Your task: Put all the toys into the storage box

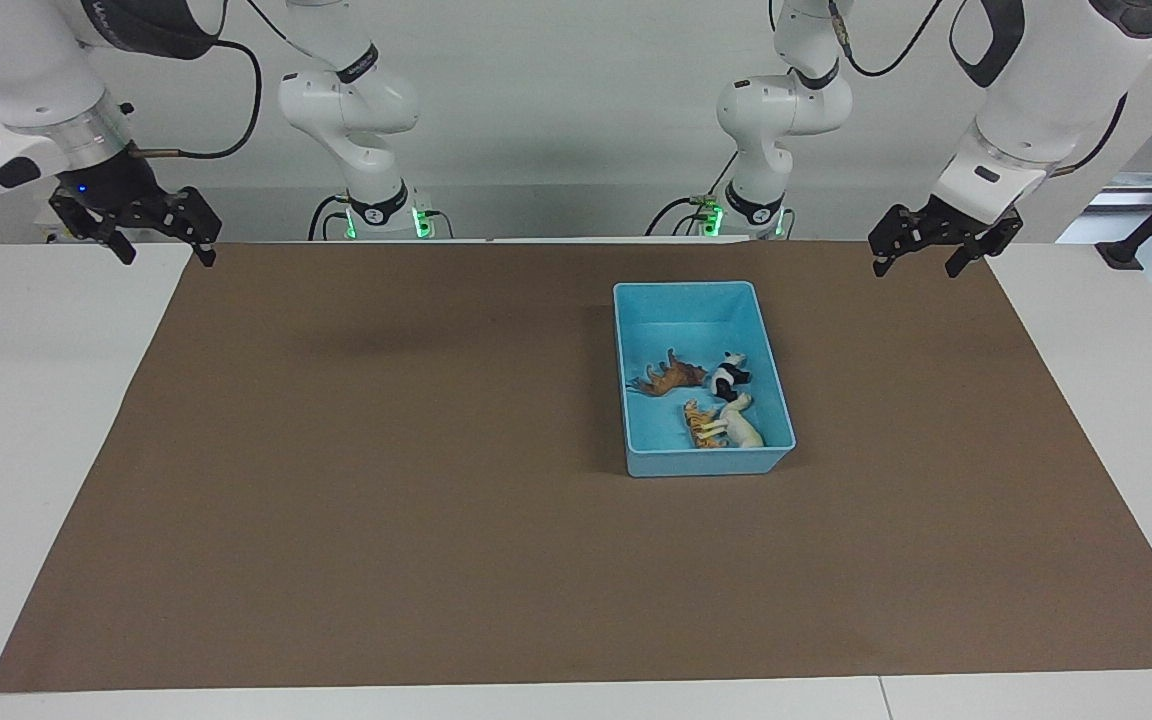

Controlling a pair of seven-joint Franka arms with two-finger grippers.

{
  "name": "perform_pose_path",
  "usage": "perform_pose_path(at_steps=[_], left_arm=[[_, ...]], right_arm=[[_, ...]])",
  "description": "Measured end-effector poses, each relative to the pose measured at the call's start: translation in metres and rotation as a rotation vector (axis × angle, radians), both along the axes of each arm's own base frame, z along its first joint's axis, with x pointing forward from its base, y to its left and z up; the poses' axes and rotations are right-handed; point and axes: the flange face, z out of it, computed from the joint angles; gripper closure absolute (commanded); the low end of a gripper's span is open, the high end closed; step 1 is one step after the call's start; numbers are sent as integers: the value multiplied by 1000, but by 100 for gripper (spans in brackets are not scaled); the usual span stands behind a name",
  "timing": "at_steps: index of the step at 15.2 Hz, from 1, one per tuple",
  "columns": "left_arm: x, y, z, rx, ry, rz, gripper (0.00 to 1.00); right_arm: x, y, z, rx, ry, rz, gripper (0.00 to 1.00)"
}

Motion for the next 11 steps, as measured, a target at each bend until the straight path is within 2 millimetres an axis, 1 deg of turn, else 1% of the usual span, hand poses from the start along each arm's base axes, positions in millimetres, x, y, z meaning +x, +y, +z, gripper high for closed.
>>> perform_pose_path(at_steps=[5,7,11], left_arm=[[0,0,0,0,0,0,0],[0,0,0,0,0,0,0],[0,0,0,0,0,0,0]], right_arm=[[-8,2,22,4,-10,0,0],[-10,2,25,4,-14,0,0],[-10,2,22,5,-9,0,0]])
